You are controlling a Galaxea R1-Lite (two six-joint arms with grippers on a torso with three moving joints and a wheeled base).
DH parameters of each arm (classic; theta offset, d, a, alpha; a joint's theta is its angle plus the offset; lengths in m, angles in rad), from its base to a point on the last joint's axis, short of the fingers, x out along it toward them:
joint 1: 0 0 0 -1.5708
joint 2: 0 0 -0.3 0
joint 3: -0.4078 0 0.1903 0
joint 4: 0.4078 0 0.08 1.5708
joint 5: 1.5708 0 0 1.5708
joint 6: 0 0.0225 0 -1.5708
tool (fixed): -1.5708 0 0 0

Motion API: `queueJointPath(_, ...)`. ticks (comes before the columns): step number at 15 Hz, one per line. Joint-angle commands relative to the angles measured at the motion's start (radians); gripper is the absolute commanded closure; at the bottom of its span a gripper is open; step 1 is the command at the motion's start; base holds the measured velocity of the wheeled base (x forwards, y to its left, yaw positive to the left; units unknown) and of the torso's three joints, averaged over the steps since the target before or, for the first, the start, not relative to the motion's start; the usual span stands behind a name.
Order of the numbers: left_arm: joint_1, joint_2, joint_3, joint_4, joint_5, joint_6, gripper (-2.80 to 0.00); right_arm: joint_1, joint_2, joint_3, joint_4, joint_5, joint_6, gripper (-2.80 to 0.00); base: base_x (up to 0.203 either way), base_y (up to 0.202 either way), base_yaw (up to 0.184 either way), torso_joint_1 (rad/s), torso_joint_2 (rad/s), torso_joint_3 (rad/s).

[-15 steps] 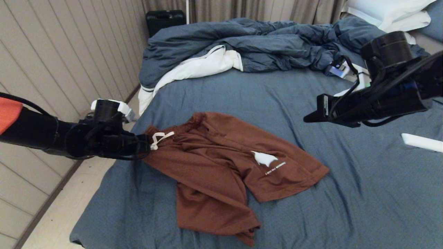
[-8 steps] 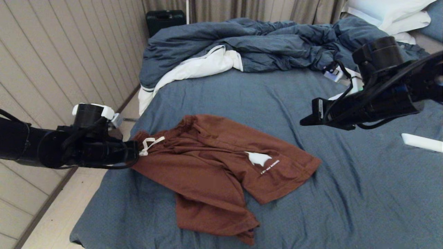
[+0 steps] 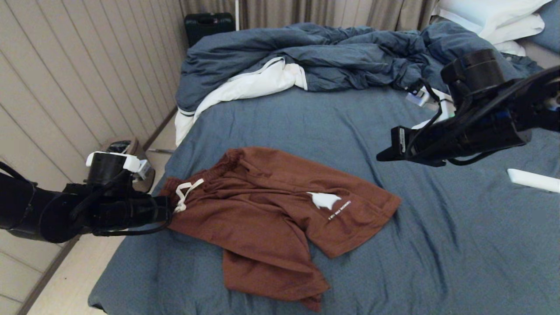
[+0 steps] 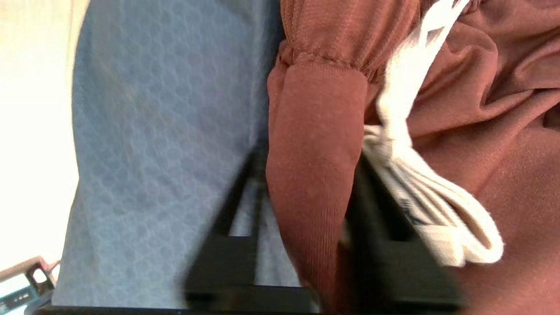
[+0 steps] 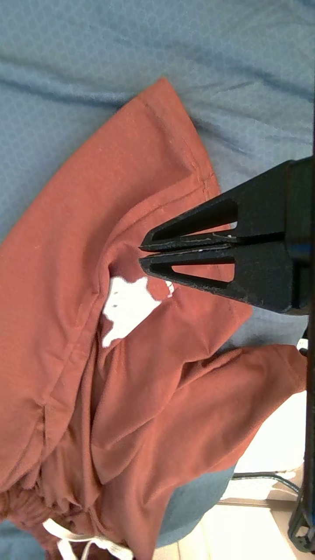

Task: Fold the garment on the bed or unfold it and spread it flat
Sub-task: Fold the brown shorts

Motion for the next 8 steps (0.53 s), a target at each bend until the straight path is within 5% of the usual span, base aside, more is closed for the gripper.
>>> queueJointPath(1, 0.001, -0.026, -0.022, -0.005, 0.001, 0.0, -2.8, 0.001, 0.0, 0.0, 0.002, 0.001, 0.002, 0.0, 0.0, 0.0, 0.0, 0.0, 0.0, 0.0)
queueJointPath(8, 0.032, -0.166, -0.121, 0.011, 0.002, 0.02, -2.8, 0.001, -0.007, 0.0, 0.002, 0.001, 0.002, 0.0, 0.0, 0.0, 0.0, 0.0, 0.0, 0.0)
